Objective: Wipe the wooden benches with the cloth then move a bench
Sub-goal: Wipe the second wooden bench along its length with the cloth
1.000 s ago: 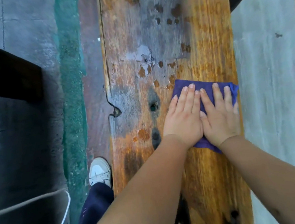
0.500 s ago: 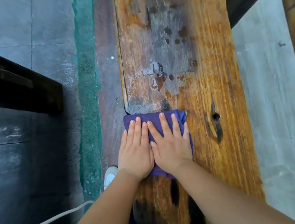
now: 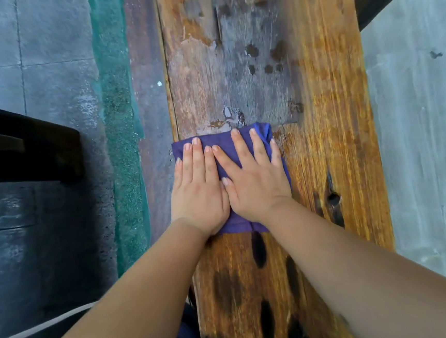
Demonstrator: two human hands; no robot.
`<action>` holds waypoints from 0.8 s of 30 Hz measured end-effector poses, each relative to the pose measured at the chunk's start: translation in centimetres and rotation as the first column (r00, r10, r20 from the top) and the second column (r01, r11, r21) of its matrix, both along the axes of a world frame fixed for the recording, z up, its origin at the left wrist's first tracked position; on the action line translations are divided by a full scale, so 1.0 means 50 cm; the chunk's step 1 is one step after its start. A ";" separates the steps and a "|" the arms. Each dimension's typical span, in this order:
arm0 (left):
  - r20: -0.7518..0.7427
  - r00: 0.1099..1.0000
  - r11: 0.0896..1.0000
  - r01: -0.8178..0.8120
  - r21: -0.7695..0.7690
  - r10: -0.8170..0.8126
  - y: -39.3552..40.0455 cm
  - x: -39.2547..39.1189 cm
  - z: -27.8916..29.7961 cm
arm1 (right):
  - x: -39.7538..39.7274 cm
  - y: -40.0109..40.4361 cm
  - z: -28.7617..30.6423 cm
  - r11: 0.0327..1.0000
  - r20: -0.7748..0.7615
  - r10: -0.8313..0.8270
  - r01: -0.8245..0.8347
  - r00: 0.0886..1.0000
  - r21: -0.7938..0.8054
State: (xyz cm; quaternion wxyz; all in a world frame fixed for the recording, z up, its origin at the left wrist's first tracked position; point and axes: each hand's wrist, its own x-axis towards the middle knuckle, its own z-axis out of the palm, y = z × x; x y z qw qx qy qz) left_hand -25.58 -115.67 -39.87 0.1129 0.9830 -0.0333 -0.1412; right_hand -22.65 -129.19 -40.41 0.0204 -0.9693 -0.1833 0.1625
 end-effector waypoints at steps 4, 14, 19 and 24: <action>0.022 1.000 1.000 -0.002 0.006 0.002 0.009 0.082 -0.004 | 0.085 0.008 -0.006 1.000 0.029 0.014 -0.014 0.999 -0.010; 0.006 0.998 0.998 -0.056 -0.029 0.057 0.016 0.174 0.001 | 0.192 0.020 0.005 0.997 0.017 0.069 -0.069 0.997 -0.024; -0.025 0.998 0.998 -0.059 -0.031 0.058 0.015 0.179 0.005 | 0.195 0.022 0.015 0.997 -0.011 0.073 -0.073 0.997 -0.022; -0.017 0.998 0.998 -0.056 -0.025 0.056 0.015 0.176 0.001 | 0.193 0.021 0.015 0.997 -0.027 0.071 -0.072 0.997 -0.017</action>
